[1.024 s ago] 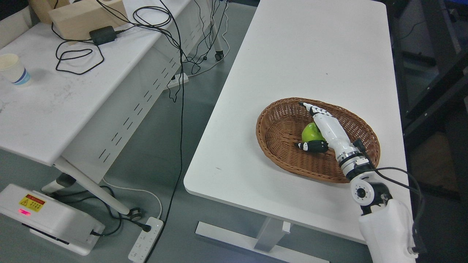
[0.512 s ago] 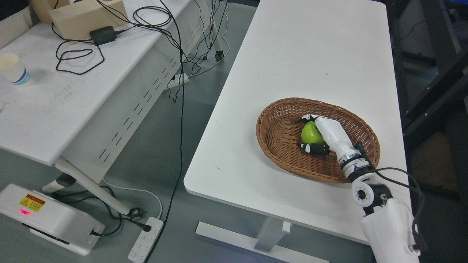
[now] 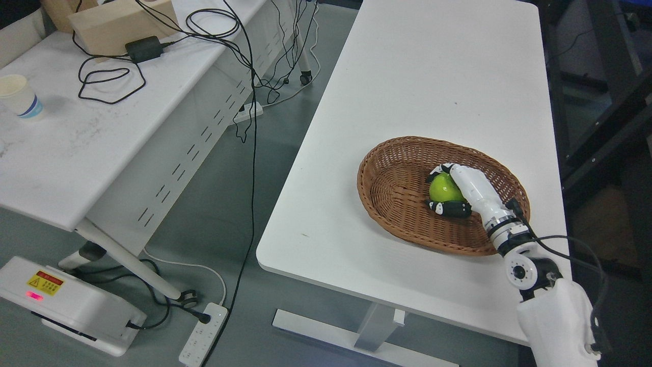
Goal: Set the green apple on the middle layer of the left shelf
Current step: 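Close the right hand around the green apple and lift it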
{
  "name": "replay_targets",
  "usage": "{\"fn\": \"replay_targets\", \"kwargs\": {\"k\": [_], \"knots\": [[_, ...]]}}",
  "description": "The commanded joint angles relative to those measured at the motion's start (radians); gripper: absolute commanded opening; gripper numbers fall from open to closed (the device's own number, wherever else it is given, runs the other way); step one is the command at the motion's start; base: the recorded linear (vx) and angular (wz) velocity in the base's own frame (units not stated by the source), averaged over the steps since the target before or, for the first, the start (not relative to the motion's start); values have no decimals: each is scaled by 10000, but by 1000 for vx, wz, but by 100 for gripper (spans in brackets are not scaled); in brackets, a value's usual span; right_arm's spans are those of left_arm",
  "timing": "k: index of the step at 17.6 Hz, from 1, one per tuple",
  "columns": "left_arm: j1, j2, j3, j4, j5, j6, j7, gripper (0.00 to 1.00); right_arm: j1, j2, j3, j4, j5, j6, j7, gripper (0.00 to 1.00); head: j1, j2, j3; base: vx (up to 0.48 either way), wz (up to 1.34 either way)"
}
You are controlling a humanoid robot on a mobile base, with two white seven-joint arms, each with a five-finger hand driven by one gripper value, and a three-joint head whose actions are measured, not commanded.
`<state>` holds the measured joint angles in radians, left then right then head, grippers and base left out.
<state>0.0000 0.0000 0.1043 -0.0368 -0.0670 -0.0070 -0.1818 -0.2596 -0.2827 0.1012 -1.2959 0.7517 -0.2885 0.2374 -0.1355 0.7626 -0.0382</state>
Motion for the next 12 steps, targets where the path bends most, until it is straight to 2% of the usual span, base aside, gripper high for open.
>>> {"fn": "replay_targets", "kwargs": {"k": [1, 3, 6, 7, 10, 12], "knots": [[-215, 175, 0, 0, 10, -7, -7, 100, 278, -1603, -1638, -1397, -2420, -229, 739, 1, 0, 0, 0, 0, 0], [-215, 175, 0, 0, 10, -7, -7, 100, 646, -2019, -2084, -1888, -3004, -625, 755, 1, 0, 0, 0, 0, 0], [-215, 175, 0, 0, -5, -7, -7, 100, 1092, -1975, -2637, -2273, -4078, -1393, 725, 1, 0, 0, 0, 6, 2], [-215, 175, 0, 0, 10, -7, -7, 100, 1153, -1868, -2745, -2289, -4293, -1471, 649, 1, 0, 0, 0, 3, -16], [-215, 175, 0, 0, -5, -7, -7, 100, 1337, -935, -3113, -2365, -4464, -1517, 449, 1, 0, 0, 0, -4, 0], [-215, 175, 0, 0, 10, -7, -7, 100, 1506, -748, -3145, -2655, -4464, -1411, 280, 1, 0, 0, 0, -5, 0]]}}
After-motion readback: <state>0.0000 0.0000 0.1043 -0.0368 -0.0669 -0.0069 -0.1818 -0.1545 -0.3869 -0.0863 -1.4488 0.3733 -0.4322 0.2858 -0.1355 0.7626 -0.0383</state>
